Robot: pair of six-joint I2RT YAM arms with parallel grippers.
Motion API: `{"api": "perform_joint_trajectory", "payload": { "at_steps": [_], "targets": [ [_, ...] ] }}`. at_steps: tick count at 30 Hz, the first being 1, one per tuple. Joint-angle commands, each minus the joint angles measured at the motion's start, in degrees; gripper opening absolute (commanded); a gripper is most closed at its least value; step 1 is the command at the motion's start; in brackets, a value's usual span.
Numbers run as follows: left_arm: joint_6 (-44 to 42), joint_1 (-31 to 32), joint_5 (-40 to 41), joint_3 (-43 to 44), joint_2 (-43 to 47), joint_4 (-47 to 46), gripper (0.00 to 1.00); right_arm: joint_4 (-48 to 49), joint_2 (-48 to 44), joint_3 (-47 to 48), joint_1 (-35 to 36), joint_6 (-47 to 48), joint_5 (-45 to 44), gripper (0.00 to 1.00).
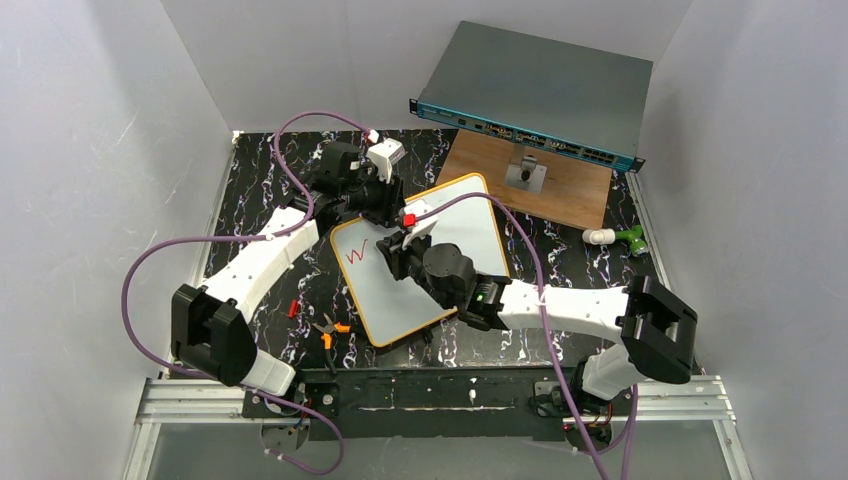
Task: Write a sentence on the whiteboard
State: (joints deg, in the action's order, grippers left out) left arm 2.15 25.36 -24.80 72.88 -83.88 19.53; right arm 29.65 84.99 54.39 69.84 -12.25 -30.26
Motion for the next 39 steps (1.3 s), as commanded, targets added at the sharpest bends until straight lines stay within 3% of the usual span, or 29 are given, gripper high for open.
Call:
{"api": "perform_joint_trajectory", "payload": {
  "at_steps": [1,18,39],
  "targets": [
    [-1.5,0.2,1.3,0.9,4.0,-0.7,0.00,2.0,1.6,2.3,0.3,0.5,-1.4,0.01],
    [-1.4,0.4,1.5,0.4,4.7,-0.9,0.00,-0.4,3.3,3.0,1.9,-0.4,0.9,0.01],
    [-1.4,0.8,1.5,0.1,5.2,-1.2,0.00,-8.1,2.1,4.4,2.3,-0.1,-9.3,0.01]
  ]
}}
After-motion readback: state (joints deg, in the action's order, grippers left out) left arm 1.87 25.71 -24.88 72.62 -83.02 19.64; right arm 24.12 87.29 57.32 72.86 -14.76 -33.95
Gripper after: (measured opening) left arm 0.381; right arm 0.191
